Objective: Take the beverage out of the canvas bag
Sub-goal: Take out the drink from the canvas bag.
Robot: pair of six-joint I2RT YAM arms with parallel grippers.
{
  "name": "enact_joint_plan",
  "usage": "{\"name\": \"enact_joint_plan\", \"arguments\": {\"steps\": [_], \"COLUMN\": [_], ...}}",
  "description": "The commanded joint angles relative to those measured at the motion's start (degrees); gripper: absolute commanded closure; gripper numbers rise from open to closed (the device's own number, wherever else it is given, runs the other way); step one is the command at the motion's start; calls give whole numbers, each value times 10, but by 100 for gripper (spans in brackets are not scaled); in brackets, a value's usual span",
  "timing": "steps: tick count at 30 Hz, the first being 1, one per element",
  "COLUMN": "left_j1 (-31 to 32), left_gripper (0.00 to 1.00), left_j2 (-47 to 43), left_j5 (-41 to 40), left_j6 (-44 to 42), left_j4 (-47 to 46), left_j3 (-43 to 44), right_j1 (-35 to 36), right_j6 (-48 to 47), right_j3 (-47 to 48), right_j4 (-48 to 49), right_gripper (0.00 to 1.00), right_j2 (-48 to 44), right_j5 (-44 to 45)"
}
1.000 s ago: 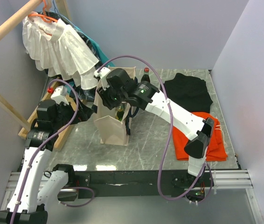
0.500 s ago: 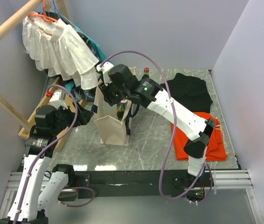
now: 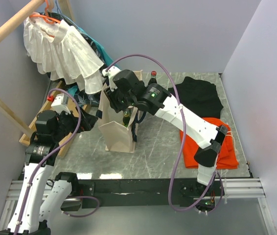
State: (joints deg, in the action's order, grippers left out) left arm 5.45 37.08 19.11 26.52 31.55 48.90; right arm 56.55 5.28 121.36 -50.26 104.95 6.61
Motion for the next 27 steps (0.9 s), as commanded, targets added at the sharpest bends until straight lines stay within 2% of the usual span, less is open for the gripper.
{"name": "enact_joint_plan", "arguments": {"steps": [1,16,27], "left_j1": [0,0,0], "left_gripper": [4,4,4], "left_j2": [2,-9,-17], "left_j5": [-12,-20,-31], "left_j6": [-10,19,20], "left_j4": [-1,-5,4], "left_j3": [34,19,15], "right_j1": [6,12,17], "right_j6": [-6,-15,-48], "right_j3": [4,-75,-46], "right_j4": [69,118,104], "right_gripper": [100,100,100], "right_j2": [-67,-130,-123], "right_j5": [25,32,73]}}
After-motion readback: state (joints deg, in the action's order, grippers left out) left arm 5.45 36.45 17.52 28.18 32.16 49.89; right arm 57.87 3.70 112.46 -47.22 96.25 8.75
